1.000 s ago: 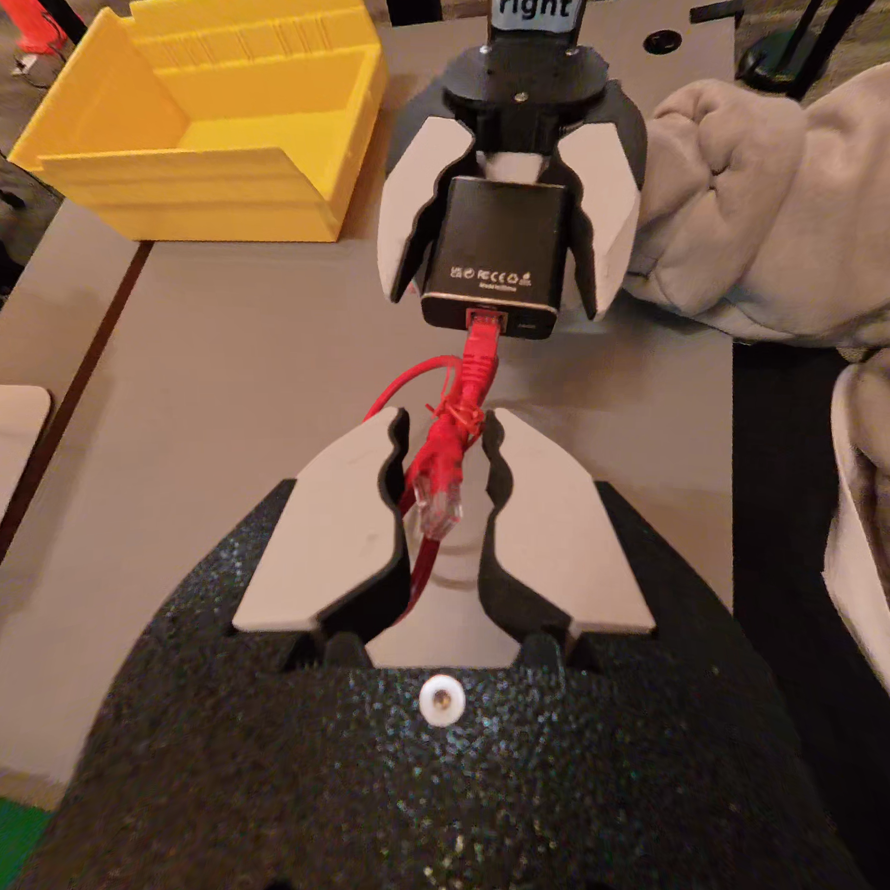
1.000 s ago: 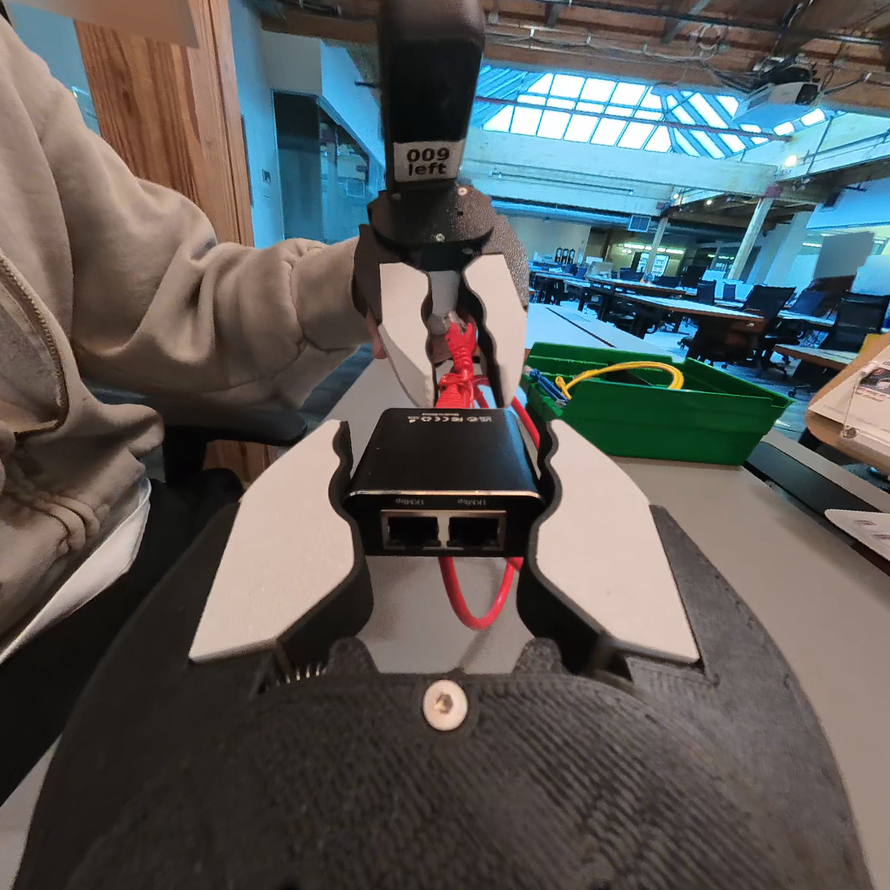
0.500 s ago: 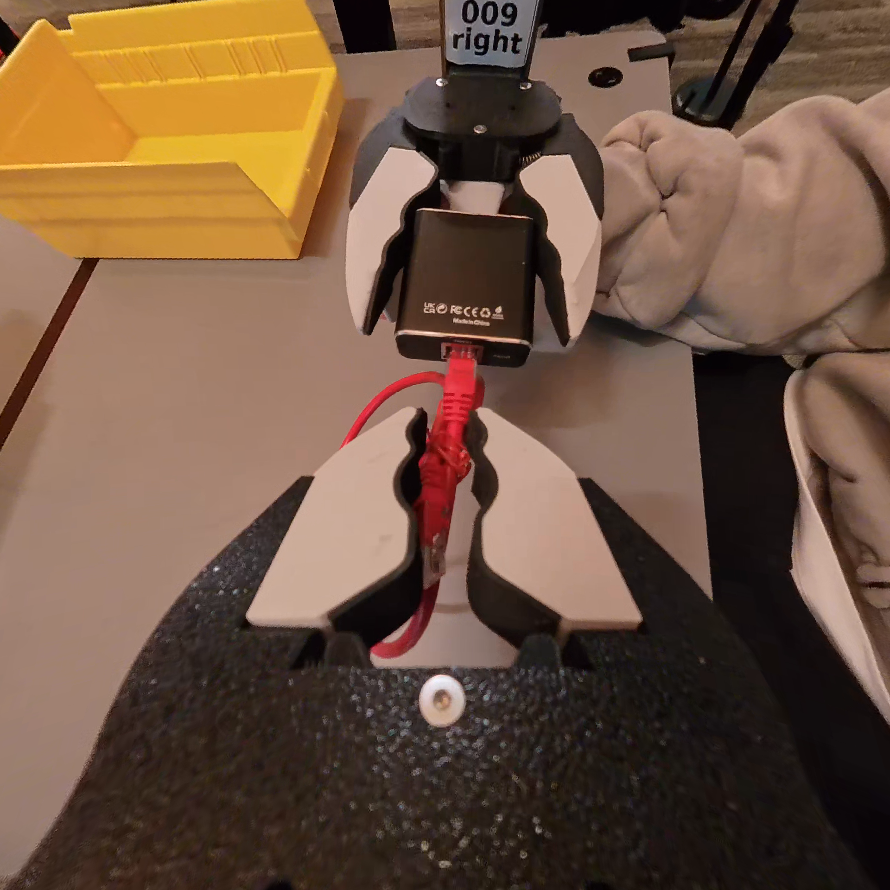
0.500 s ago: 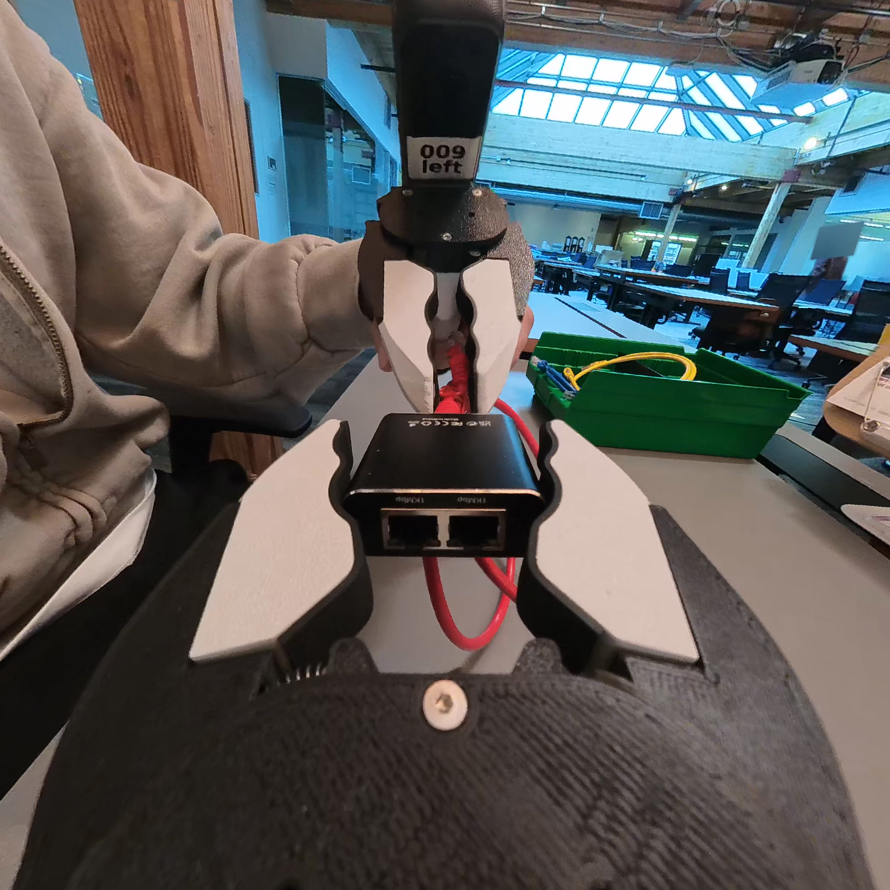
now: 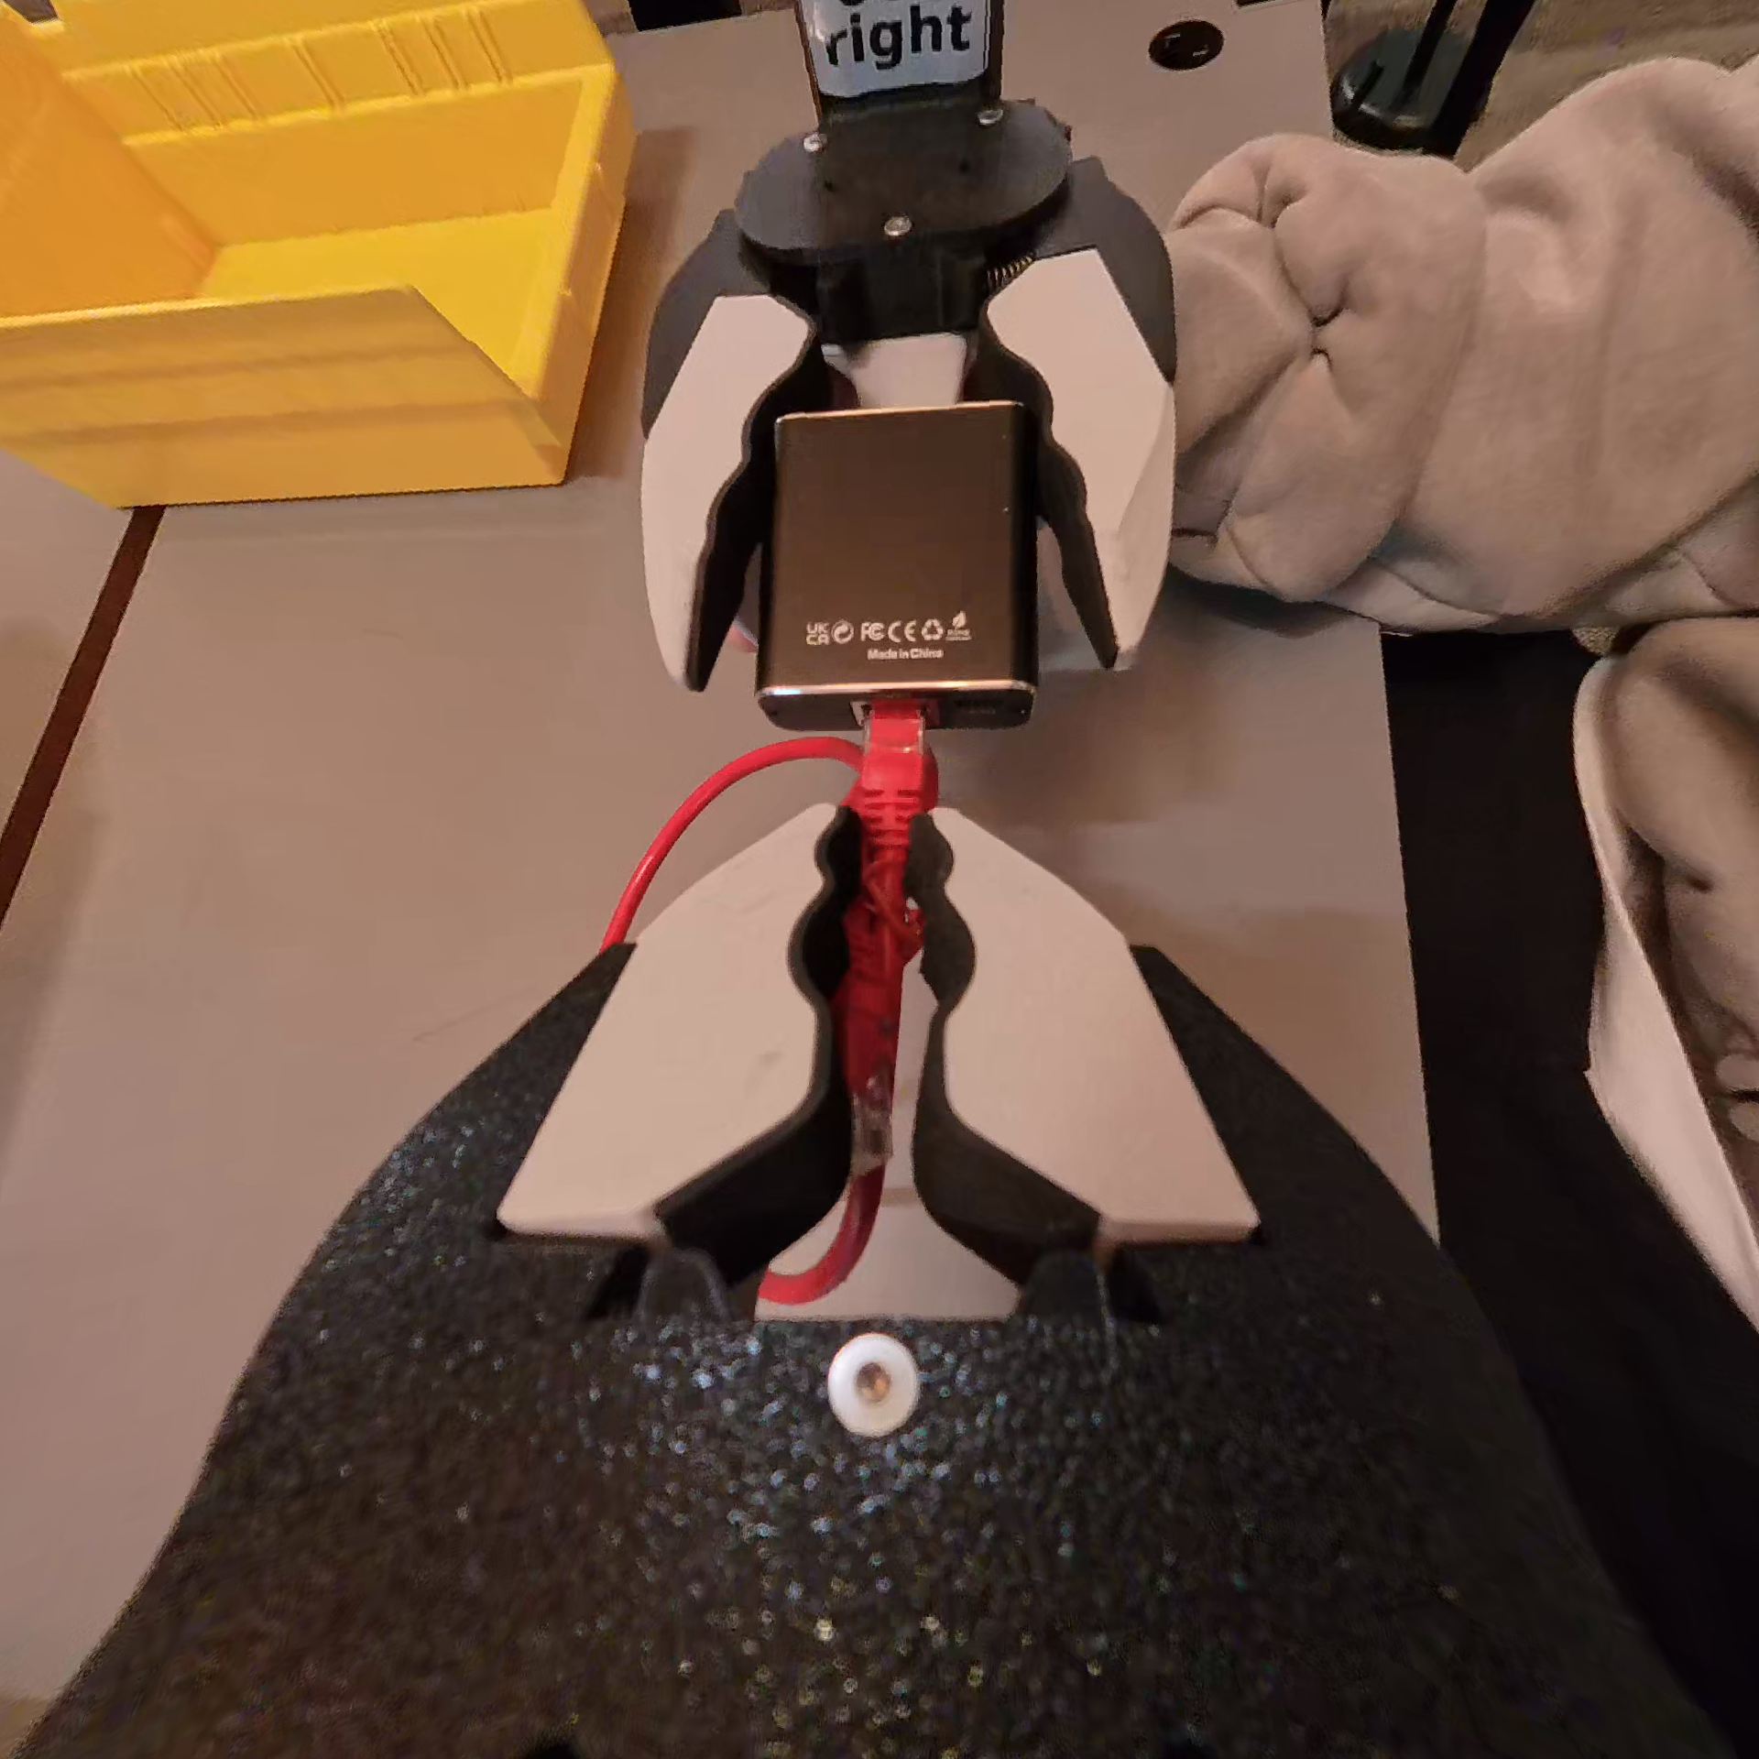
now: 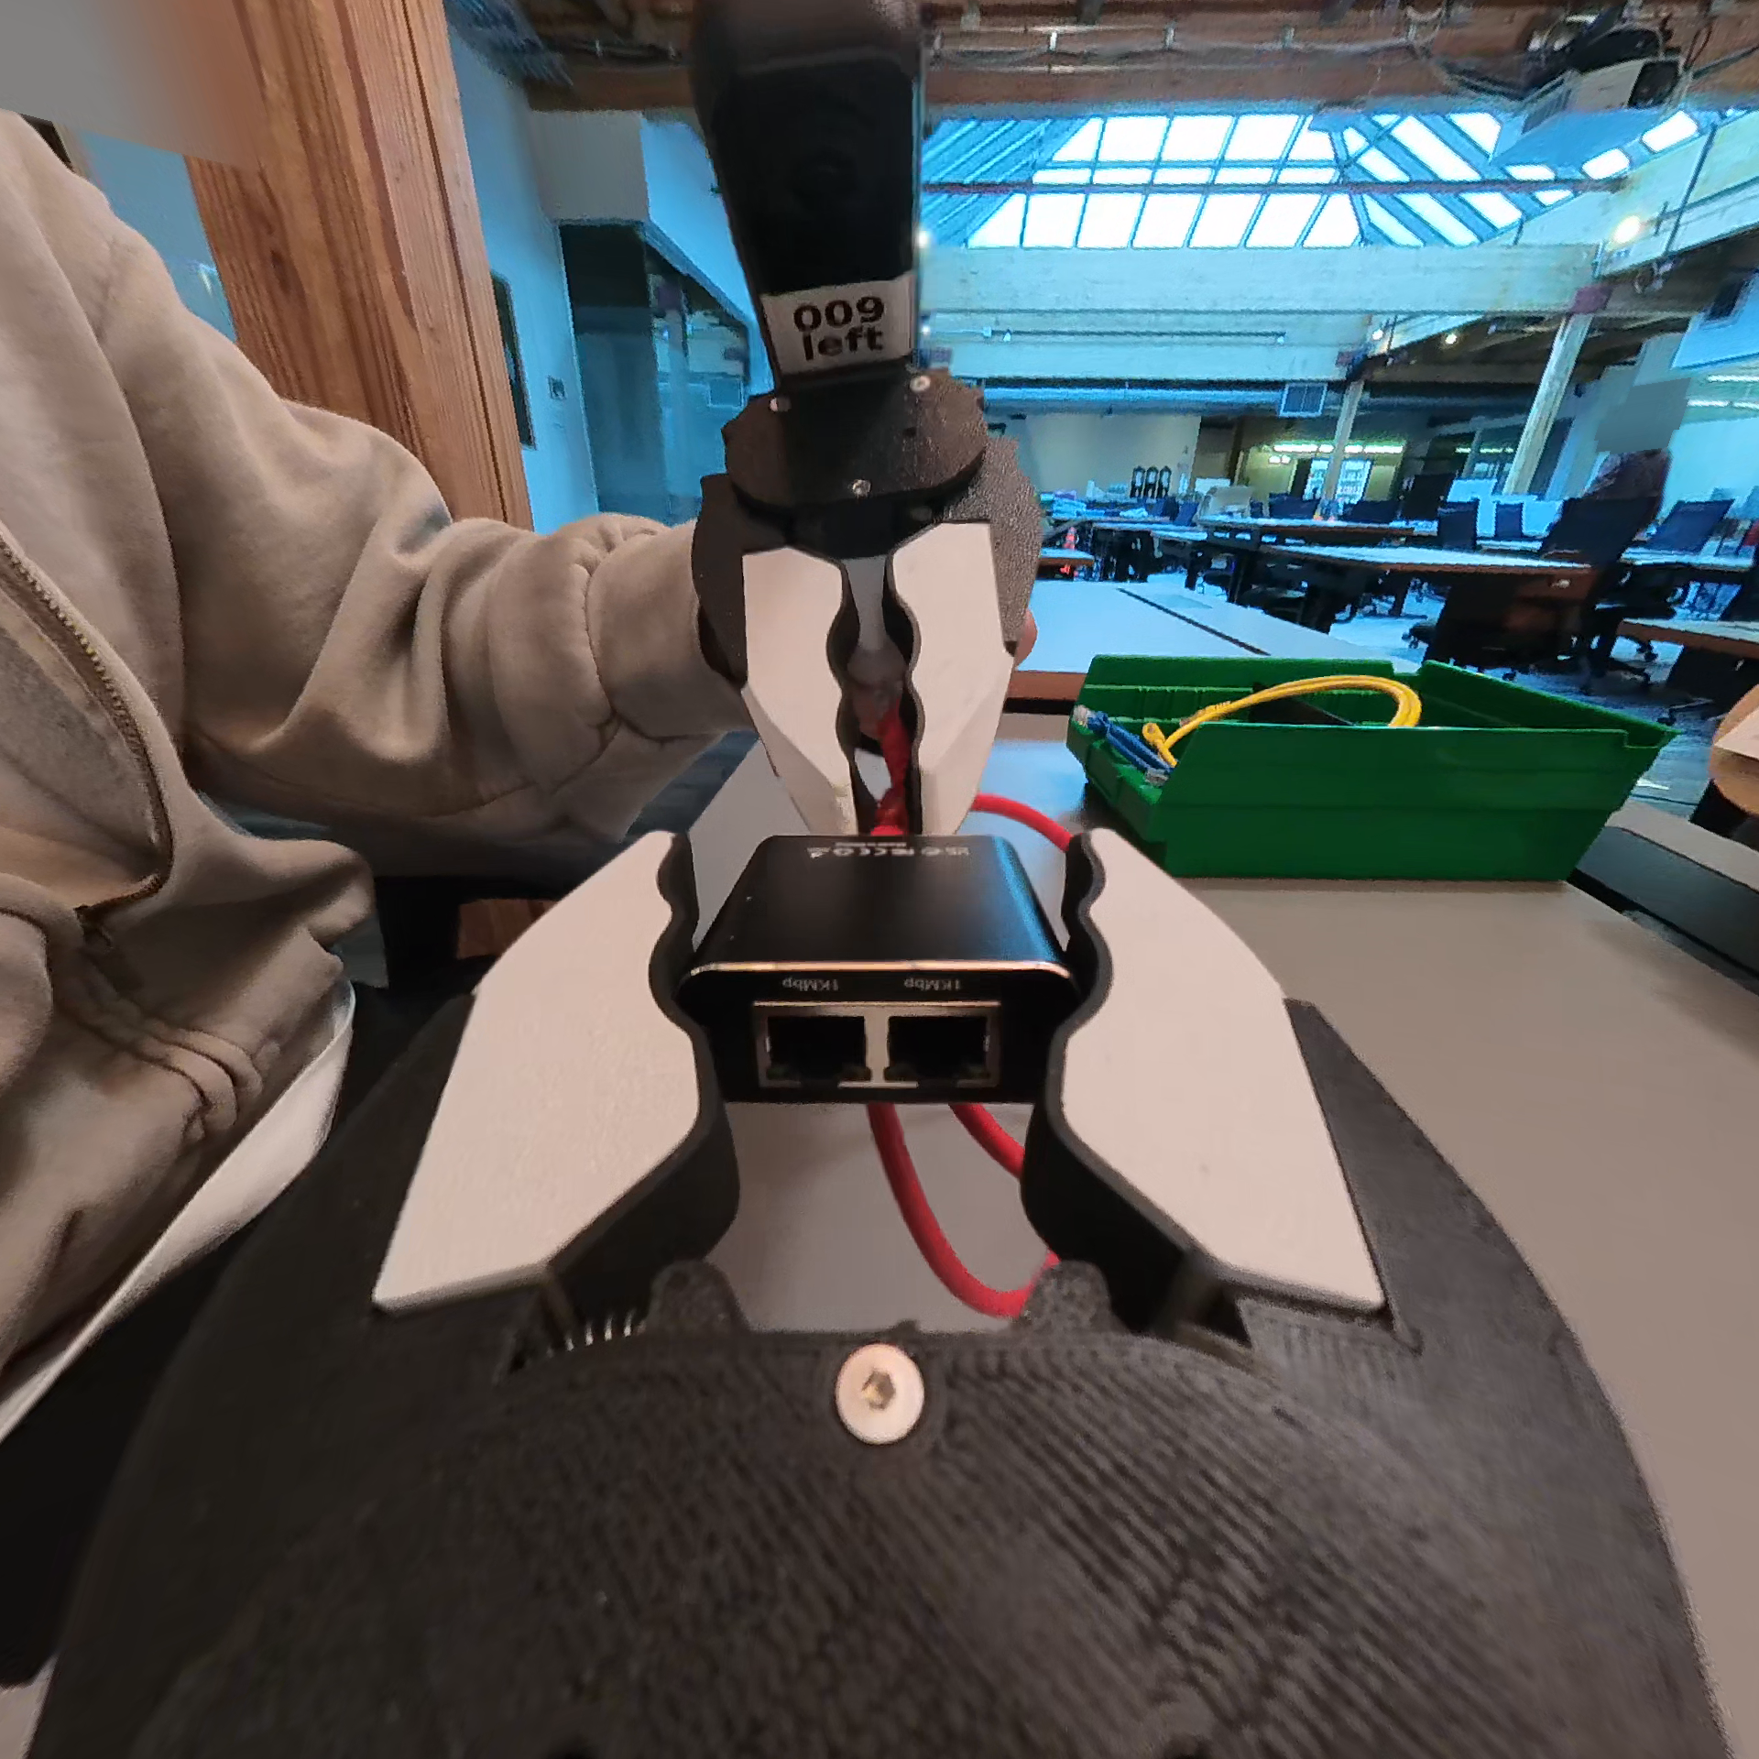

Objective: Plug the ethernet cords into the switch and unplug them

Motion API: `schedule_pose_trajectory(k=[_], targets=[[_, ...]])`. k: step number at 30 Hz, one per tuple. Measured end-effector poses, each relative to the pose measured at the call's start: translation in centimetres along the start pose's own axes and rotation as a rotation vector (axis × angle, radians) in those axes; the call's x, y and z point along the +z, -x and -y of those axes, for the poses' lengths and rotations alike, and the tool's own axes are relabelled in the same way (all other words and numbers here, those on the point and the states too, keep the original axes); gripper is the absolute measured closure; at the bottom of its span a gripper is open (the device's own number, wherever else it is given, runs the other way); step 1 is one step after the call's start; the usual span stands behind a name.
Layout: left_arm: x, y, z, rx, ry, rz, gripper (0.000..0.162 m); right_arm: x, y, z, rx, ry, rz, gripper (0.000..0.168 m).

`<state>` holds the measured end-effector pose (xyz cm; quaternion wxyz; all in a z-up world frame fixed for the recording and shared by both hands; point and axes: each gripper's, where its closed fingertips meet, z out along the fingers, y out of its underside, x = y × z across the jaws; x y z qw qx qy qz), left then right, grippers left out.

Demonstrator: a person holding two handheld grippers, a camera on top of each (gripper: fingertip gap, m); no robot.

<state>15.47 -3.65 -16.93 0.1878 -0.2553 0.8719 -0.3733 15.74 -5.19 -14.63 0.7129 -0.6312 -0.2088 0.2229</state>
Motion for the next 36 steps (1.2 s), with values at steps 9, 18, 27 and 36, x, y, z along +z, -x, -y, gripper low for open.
schedule_pose_trajectory(k=[9, 18, 27, 36], targets=[[-0.3, 1.3, 1.1, -0.041, -0.149, 0.088, 0.147, -0.6, -0.8, 0.7, -0.057, -0.01, -0.062, 0.093], [-2.1, 1.9, 0.9, -0.722, -0.388, 0.097, 0.113, -2.9, -3.8, 2.5, -0.225, -0.016, -0.346, 0.093], [0.6, 1.1, 4.3, -1.251, -0.757, -0.493, 0.118, 0.8, -2.3, 1.6, -0.324, 0.056, -0.299, 0.093], [0.7, 1.5, 3.6, -1.016, -0.638, -0.393, 0.138, 1.0, -2.2, 0.8, -0.272, 0.101, -0.273, 0.094]])
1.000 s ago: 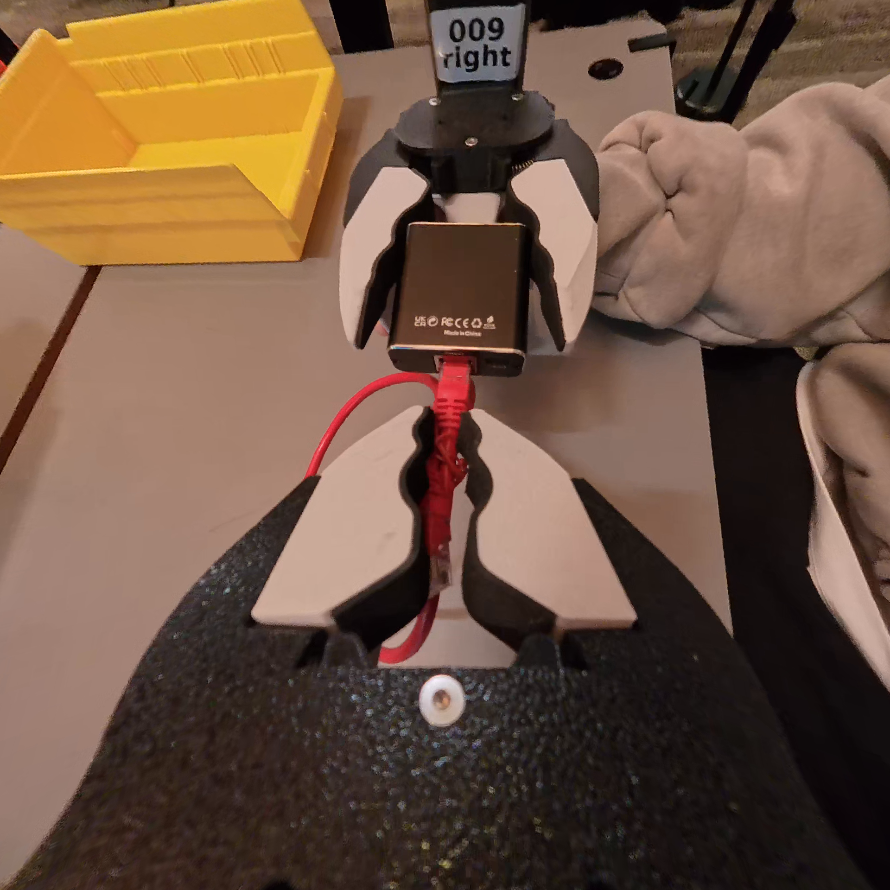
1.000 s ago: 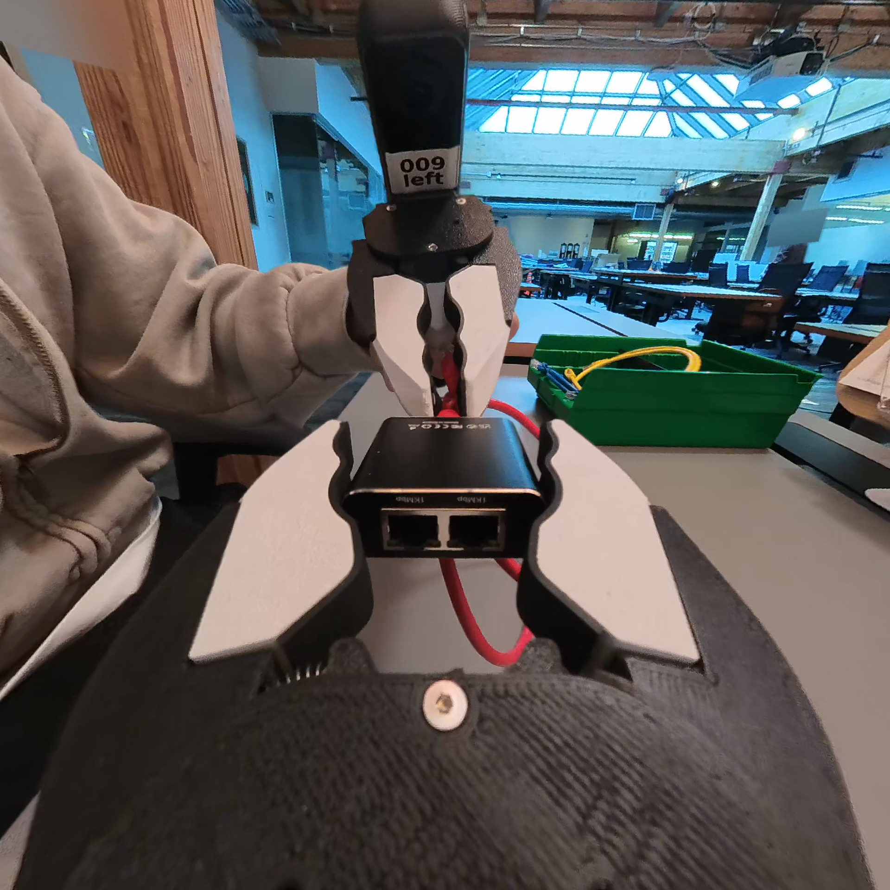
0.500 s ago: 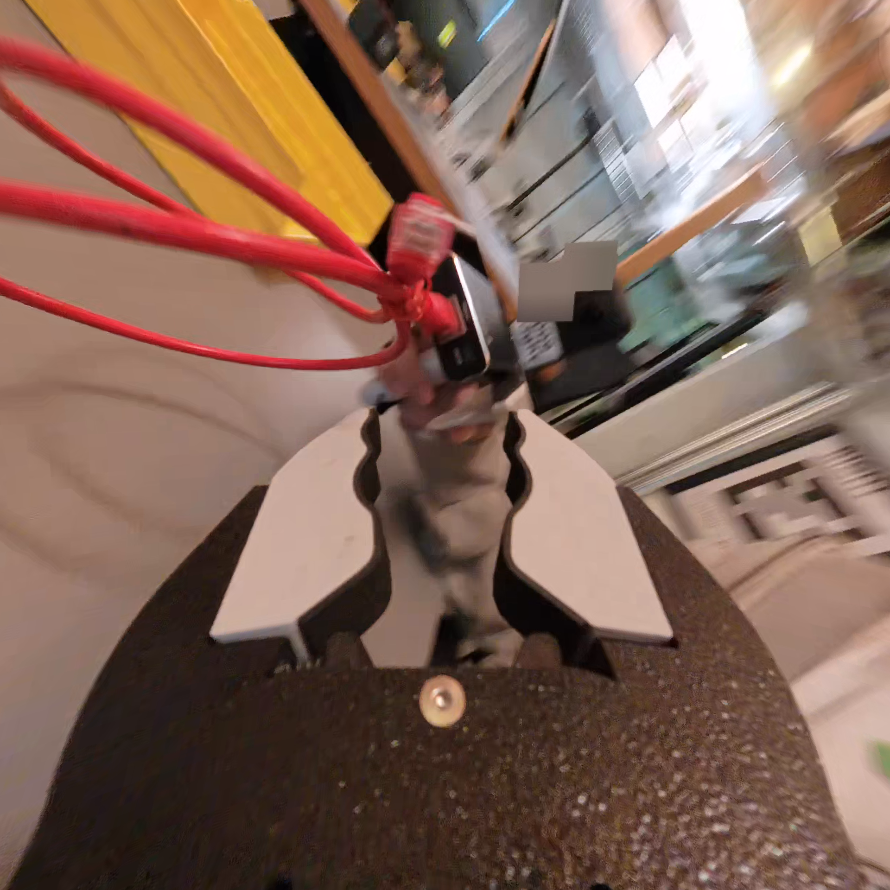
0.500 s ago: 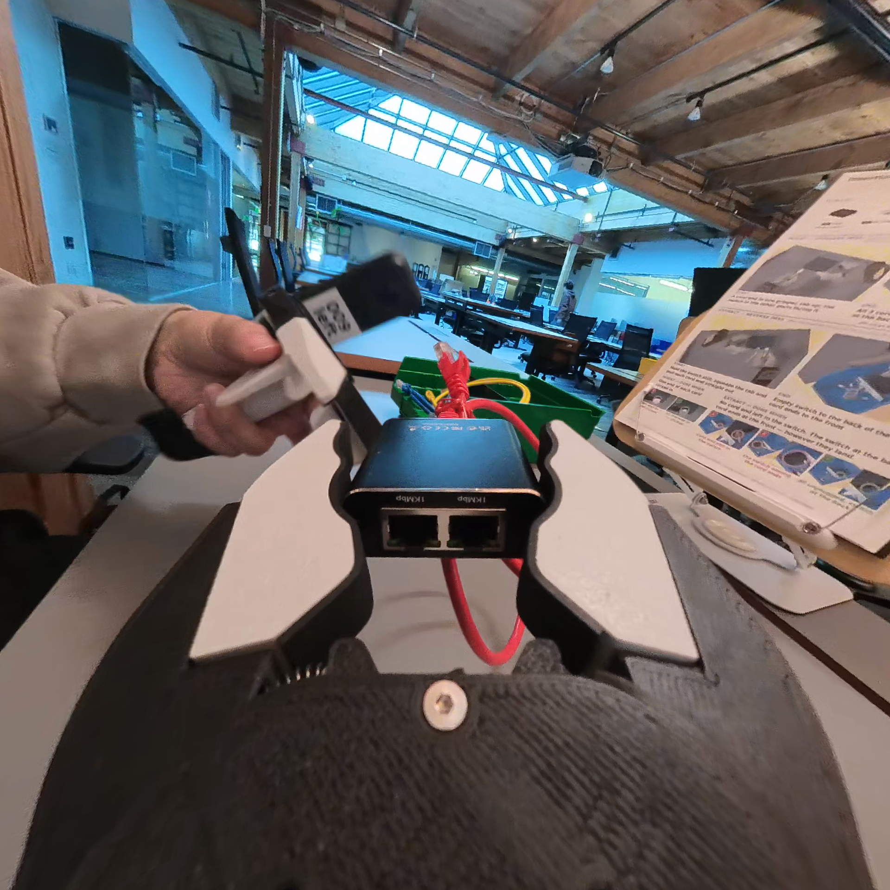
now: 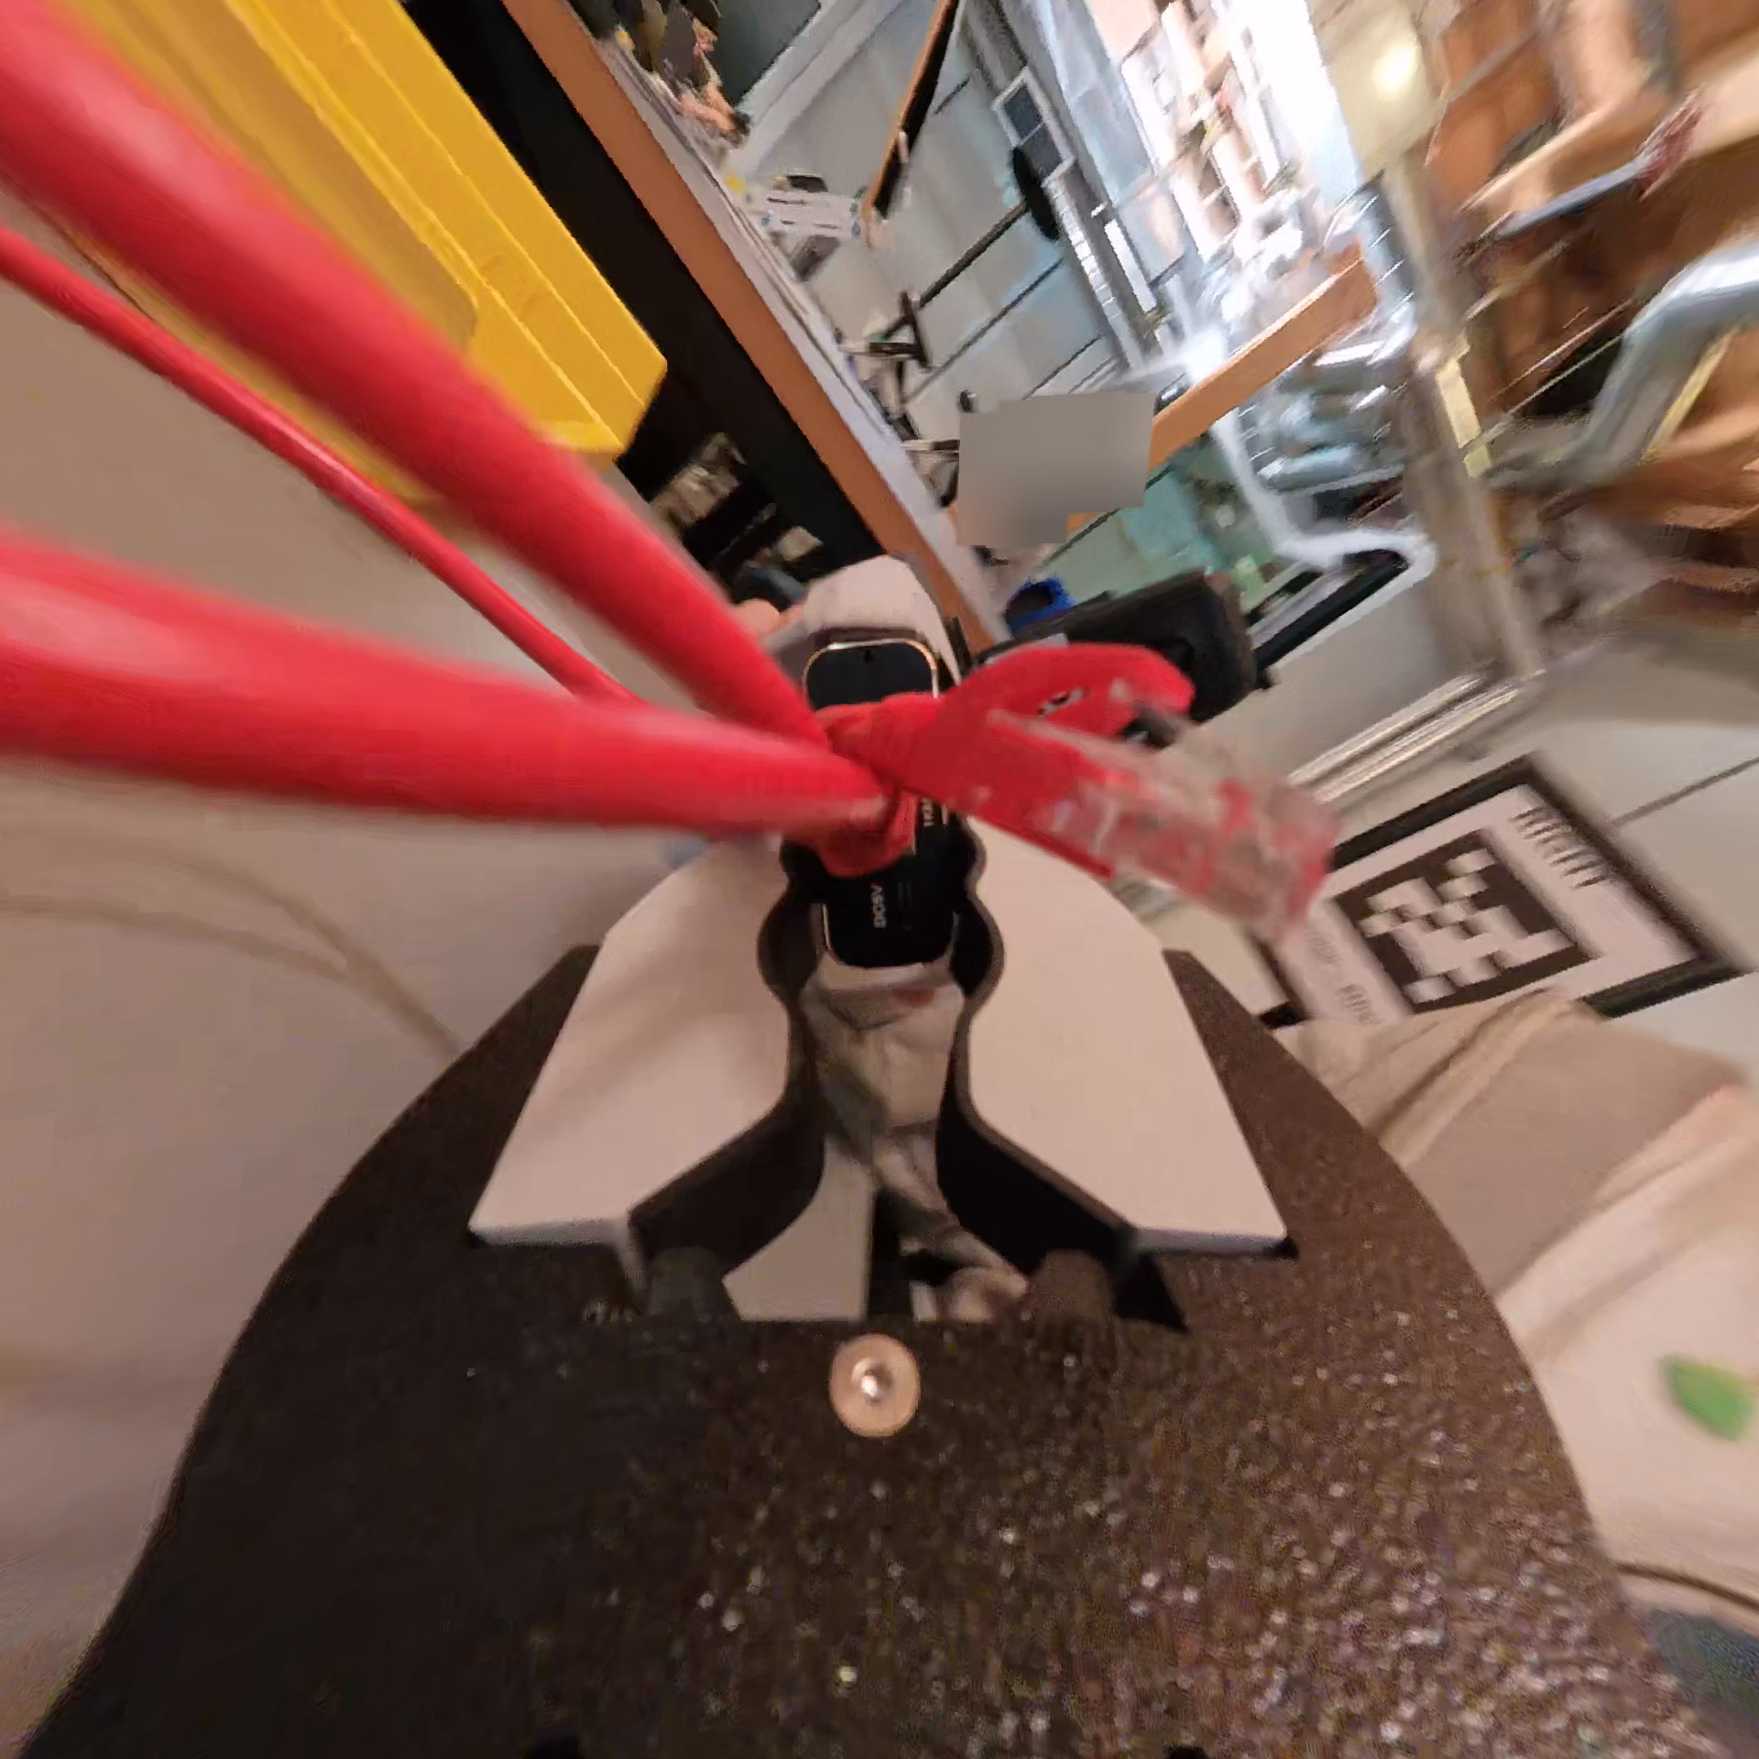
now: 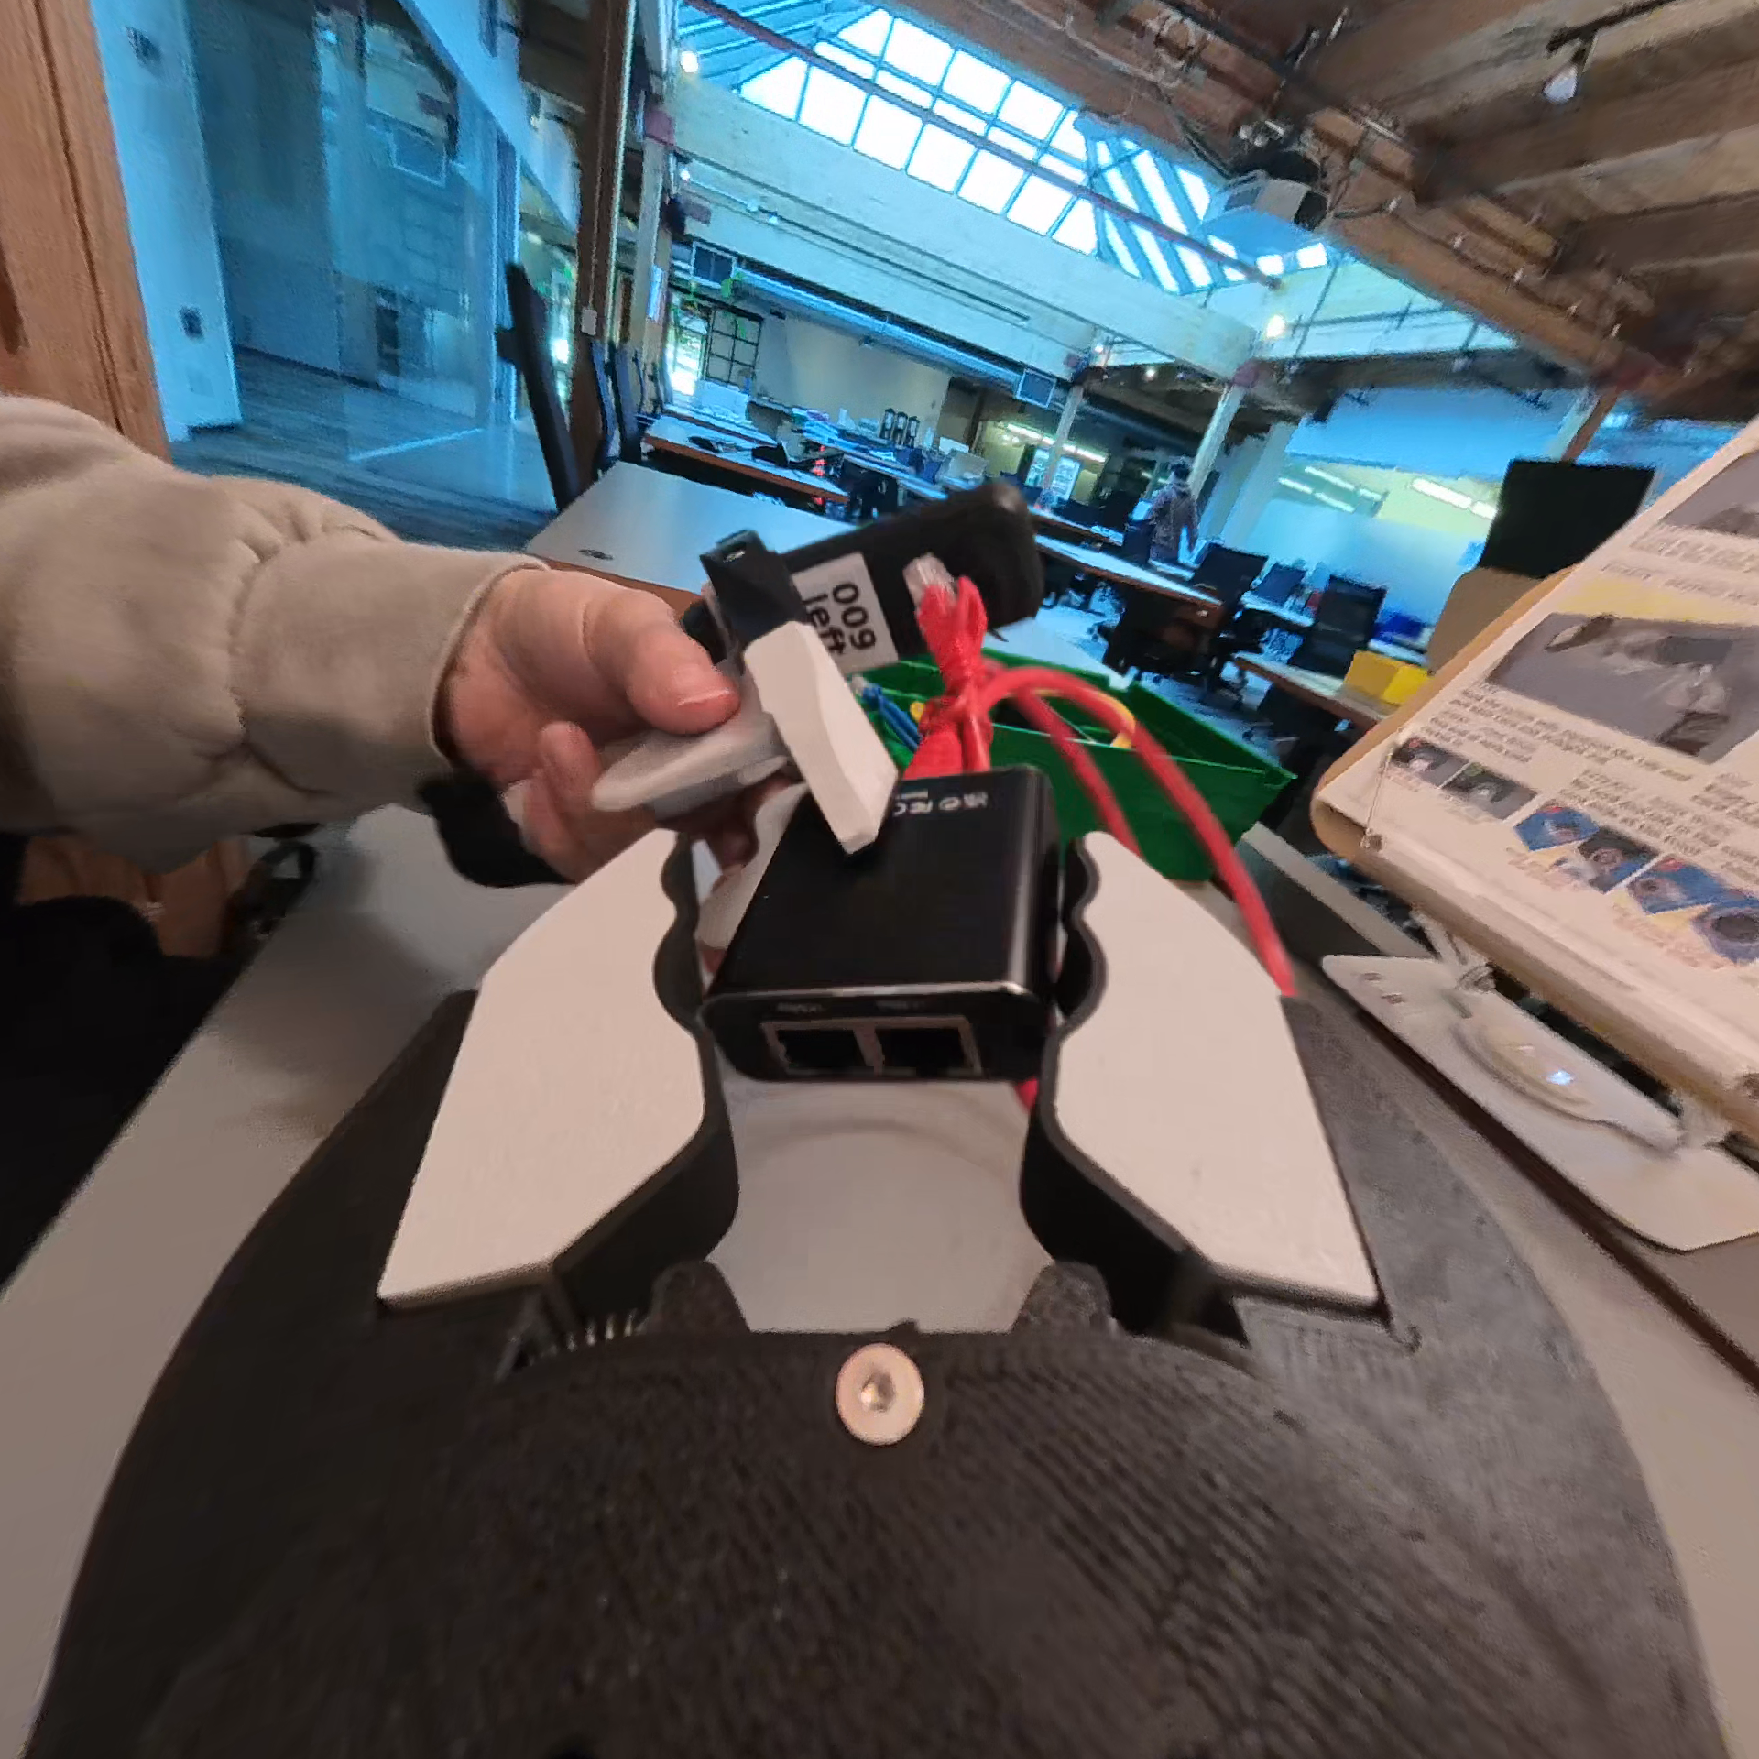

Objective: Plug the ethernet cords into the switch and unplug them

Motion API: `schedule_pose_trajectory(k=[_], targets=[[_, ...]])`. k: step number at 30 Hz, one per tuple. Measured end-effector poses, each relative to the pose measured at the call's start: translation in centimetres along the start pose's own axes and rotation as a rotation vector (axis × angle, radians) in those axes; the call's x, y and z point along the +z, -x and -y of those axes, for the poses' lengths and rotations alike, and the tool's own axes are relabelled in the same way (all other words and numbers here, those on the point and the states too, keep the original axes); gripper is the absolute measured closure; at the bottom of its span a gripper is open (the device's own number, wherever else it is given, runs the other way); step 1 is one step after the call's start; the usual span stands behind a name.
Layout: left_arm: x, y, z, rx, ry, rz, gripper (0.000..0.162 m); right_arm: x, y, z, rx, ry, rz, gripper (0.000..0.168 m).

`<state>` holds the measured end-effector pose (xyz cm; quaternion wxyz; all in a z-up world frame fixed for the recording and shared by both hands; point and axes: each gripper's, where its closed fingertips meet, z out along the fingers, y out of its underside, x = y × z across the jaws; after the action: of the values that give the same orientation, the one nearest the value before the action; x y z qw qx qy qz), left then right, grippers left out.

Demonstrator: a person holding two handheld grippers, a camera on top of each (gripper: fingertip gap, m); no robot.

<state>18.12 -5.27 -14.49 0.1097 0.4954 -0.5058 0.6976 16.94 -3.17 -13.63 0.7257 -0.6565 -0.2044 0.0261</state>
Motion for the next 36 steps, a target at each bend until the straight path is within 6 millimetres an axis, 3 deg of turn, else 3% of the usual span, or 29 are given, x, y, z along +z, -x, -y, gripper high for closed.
schedule_pose_trajectory(k=[2, 4, 7, 10, 11, 15, 21, 25, 31, 36], targets=[[-0.9, 0.4, 0.9, 0.176, 0.014, 0.085, 0.137, -0.9, -1.1, 1.1, 0.098, -0.073, -0.031, 0.1], [-1.8, 0.4, 1.6, 0.355, 0.074, 0.146, 0.137, -1.8, -2.4, 2.2, 0.272, -0.163, -0.033, 0.117], [-2.3, -0.2, 1.7, 0.548, 0.202, 0.179, 0.137, -1.6, -2.6, 1.9, 0.456, -0.182, 0.025, 0.119], [-2.4, -0.4, 1.2, 0.648, 0.365, 0.188, 0.137, -0.4, -1.3, 1.0, 0.456, -0.126, 0.077, 0.123], [-2.5, -0.3, 0.9, 0.662, 0.427, 0.198, 0.137, -0.1, -0.6, 1.0, 0.447, -0.116, 0.121, 0.132], [-2.6, -0.5, 0.6, 0.761, 0.563, 0.209, 0.137, 0.0, -0.1, 0.4, 0.398, -0.076, 0.14, 0.143], [-0.6, -2.3, 3.8, 0.897, 0.231, 0.248, 0.128, -1.9, -2.6, 3.3, 0.39, -0.349, 0.008, 0.143], [0.2, -1.6, 2.1, 0.88, 0.132, 0.221, 0.13, -3.5, -4.0, 4.5, 0.495, -0.516, -0.023, 0.143], [0.2, -1.2, 2.5, 0.956, -0.047, 0.284, 0.137, -2.8, -3.6, 3.9, 0.596, -0.518, 0.056, 0.143], [-0.5, -0.6, 3.1, 1.113, -0.042, 0.434, 0.138, -2.4, -4.1, 2.7, 0.63, -0.407, 0.025, 0.139]])
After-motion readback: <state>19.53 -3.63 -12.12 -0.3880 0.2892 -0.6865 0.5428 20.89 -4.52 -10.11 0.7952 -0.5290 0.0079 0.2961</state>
